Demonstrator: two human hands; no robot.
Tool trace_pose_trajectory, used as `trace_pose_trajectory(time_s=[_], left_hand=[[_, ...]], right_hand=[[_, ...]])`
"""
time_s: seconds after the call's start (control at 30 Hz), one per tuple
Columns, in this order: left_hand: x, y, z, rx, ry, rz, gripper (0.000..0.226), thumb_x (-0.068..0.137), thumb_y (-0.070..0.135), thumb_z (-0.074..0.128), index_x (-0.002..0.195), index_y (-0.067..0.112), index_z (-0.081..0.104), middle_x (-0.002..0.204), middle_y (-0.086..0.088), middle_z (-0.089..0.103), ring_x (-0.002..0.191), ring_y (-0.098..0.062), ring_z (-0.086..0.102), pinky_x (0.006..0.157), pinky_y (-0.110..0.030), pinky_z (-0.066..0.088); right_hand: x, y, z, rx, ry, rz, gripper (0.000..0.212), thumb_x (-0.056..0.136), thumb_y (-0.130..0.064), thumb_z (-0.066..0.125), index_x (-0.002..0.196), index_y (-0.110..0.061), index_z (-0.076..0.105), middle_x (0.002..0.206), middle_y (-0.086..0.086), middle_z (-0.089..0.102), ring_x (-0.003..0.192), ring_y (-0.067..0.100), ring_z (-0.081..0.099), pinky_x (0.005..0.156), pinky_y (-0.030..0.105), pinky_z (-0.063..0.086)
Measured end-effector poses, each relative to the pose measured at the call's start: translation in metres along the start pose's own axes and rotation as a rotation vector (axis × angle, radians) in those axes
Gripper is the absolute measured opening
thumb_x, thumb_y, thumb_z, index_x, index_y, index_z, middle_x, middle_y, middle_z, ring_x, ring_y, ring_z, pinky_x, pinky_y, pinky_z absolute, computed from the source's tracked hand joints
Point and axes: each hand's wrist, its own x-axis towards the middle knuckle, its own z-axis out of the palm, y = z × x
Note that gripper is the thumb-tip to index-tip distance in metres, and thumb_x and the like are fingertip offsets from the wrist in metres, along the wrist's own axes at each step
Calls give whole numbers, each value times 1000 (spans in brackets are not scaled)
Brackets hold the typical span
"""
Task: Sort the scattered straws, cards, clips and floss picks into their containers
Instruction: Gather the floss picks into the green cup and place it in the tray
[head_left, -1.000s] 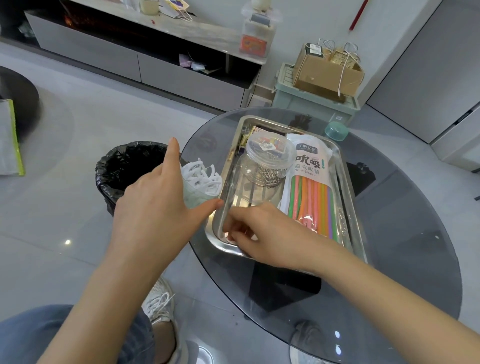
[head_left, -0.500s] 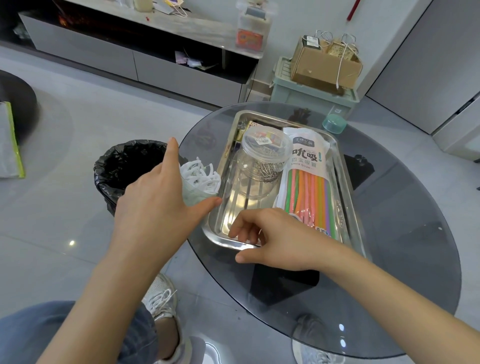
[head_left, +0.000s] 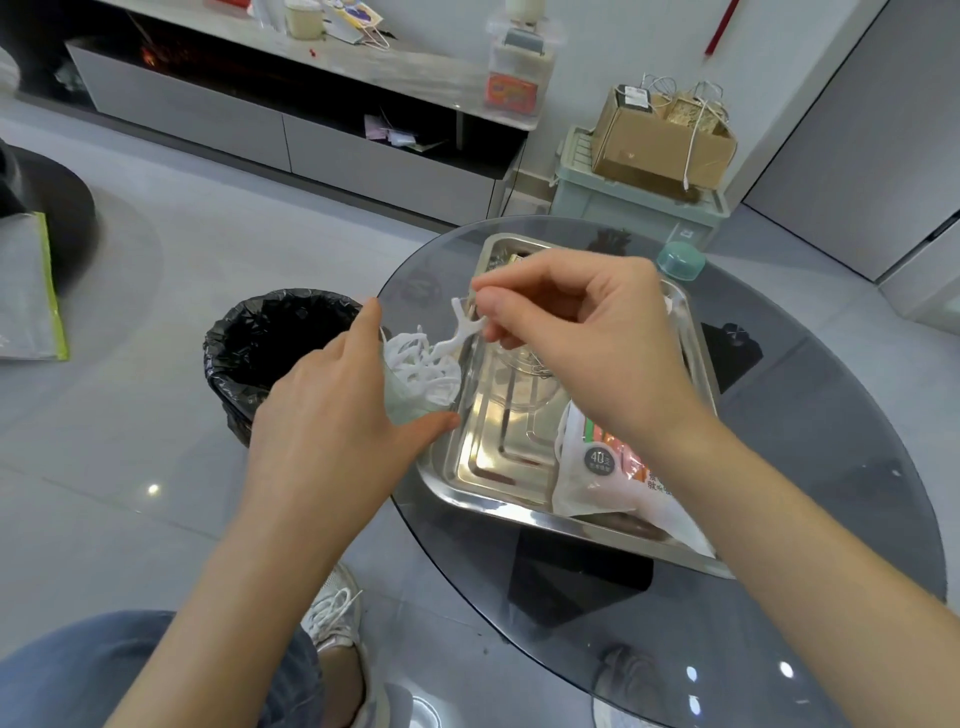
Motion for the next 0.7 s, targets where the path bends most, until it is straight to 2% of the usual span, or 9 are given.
trace_pose_trajectory(time_s=[0.13,0.27,0.33,0.43,0.47,0.57,0.63,0.7], left_hand=[[-1,-1,0,-4,-5,7,100,63,68,60,145,18,32,119,-2,61,103,-25,58,69,-32,40],[-1,-1,-2,-25,12,-5,97,66,69,60,145,20,34,118,-1,61,103,-24,58,72,-34,44],[0,-1,-2,-28,15,-10,95,66,70,57,144,20,35,117,-1,61,102,-24,58,73,-35,45],[-1,-1,-3,-44,7,-12,92,67,69,53,143,19,37,121,-3,60,107,-26,57,75,-35,43],[0,-1,-3,-44,-5,-7,92,68,69,53,144,20,36,124,-2,59,109,-25,56,78,-37,44],[-1,-2,-4,-42,-14,8,91,71,65,57,147,21,31,122,-1,59,111,-26,53,82,-39,43],[-1,-4,-3,-34,-13,20,90,75,60,62,148,22,26,120,-1,59,110,-26,53,80,-38,43],[-2,-5,-3,-30,-19,35,91,77,57,63,150,25,20,119,-1,59,108,-25,52,78,-36,41]], right_hand=[[-1,6,20,-70,-22,12,9,83,-2,68,88,-6,74,72,7,71,66,14,67,70,32,57],[-6,11,34,-158,-4,-48,12,80,-6,73,91,-8,71,73,-5,69,69,3,63,69,19,51],[-5,12,35,-221,14,-112,7,80,-7,73,86,-6,71,73,-6,68,70,3,61,68,15,47],[-6,13,34,-350,-82,-181,6,83,-13,71,81,-9,76,82,-3,70,81,11,61,78,27,47],[-6,14,31,-353,-92,-178,8,85,-15,69,84,-12,77,87,-2,70,87,12,61,83,27,47],[0,20,9,-360,-44,-90,16,90,-19,62,102,-17,73,100,-2,67,90,0,57,82,10,42],[3,31,-11,-604,-187,69,22,92,-22,60,112,-18,69,107,-3,68,91,-3,57,85,9,43],[-3,45,-24,-881,-480,252,28,91,-29,61,117,-19,66,116,-3,65,104,8,58,95,23,43]])
